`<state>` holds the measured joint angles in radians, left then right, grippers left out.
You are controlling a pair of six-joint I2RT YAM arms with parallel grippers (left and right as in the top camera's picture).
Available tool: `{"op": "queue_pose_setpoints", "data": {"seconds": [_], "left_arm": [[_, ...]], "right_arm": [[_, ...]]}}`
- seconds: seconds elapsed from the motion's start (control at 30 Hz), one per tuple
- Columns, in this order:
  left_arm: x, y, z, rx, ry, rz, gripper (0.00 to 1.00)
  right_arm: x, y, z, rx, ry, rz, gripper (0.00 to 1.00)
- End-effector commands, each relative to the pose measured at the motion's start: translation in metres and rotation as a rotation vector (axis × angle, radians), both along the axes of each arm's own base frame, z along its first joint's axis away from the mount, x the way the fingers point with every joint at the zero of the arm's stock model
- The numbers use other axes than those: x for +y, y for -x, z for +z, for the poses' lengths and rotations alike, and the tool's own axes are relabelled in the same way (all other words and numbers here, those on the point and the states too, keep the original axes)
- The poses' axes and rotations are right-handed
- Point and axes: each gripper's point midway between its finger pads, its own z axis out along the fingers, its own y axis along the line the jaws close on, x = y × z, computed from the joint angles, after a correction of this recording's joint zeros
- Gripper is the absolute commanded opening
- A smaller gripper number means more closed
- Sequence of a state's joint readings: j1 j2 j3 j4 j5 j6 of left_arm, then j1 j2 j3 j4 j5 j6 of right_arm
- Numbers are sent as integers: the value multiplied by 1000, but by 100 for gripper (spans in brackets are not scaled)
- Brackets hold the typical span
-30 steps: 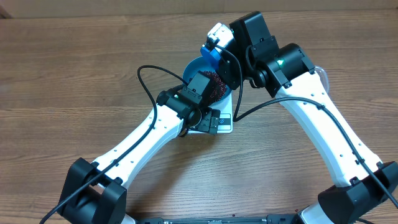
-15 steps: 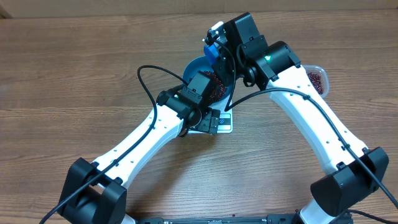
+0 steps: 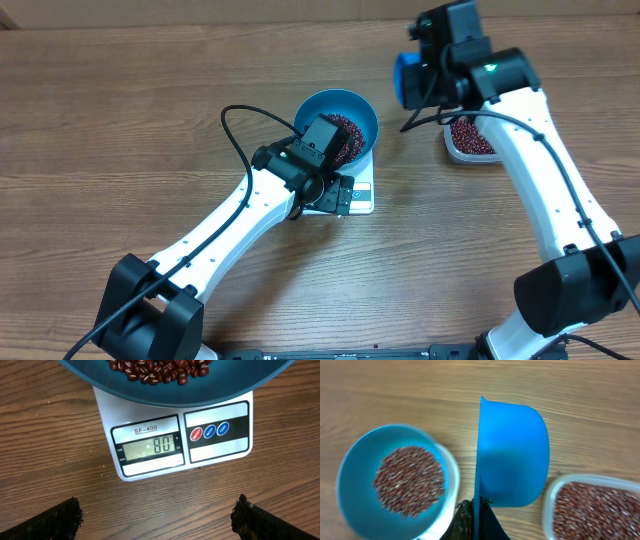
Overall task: Scoop item into bowl and weigh 150g on scale
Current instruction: 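Carry the empty scoop back right to the bean tub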
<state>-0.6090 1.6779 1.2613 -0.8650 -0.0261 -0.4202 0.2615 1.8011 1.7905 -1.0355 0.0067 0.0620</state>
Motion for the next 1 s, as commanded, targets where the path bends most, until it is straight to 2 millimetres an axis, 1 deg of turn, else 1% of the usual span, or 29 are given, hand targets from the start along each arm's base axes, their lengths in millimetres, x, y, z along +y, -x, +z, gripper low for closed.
{"op": "queue_pose_setpoints", "data": {"seconds": [0.0, 0.03, 0.07, 0.13, 0.2, 0.27, 0.33, 0.4, 0.47, 0.6, 0.73, 0.9, 0.97], "left_arm": [[-5, 0, 1, 2, 14, 4, 100], [-5, 0, 1, 2, 14, 4, 100], [-5, 0, 1, 1, 14, 4, 100], [-5, 0, 1, 2, 14, 4, 100], [-5, 0, 1, 2, 14, 4, 100], [-5, -1, 1, 1, 14, 5, 99], [-5, 0, 1, 2, 14, 4, 100], [-5, 0, 1, 1, 14, 4, 100], [-5, 0, 1, 2, 14, 4, 100], [-5, 0, 1, 2, 14, 5, 100], [-5, -1, 1, 2, 14, 5, 100], [-5, -1, 1, 2, 14, 6, 100], [-5, -1, 1, 2, 14, 6, 100]], "right_arm": [[-39, -7, 3, 2, -19, -127, 4], [-45, -7, 2, 8, -17, -140, 4], [-64, -5, -1, 26, -1, -180, 4], [-94, 1, -5, 54, 56, -252, 4], [-115, 5, -8, 74, 99, -304, 4], [-129, 11, -13, 99, 120, -329, 4], [-138, 16, -18, 120, 146, -345, 4], [-154, 23, -26, 145, 239, -368, 4], [-166, 31, -36, 173, 311, -395, 4], [-171, 34, -54, 187, 342, -405, 4], [-171, 38, -76, 211, 360, -377, 4], [-170, 50, -120, 249, 358, -367, 4], [-160, 52, -133, 263, 304, -342, 4]]}}
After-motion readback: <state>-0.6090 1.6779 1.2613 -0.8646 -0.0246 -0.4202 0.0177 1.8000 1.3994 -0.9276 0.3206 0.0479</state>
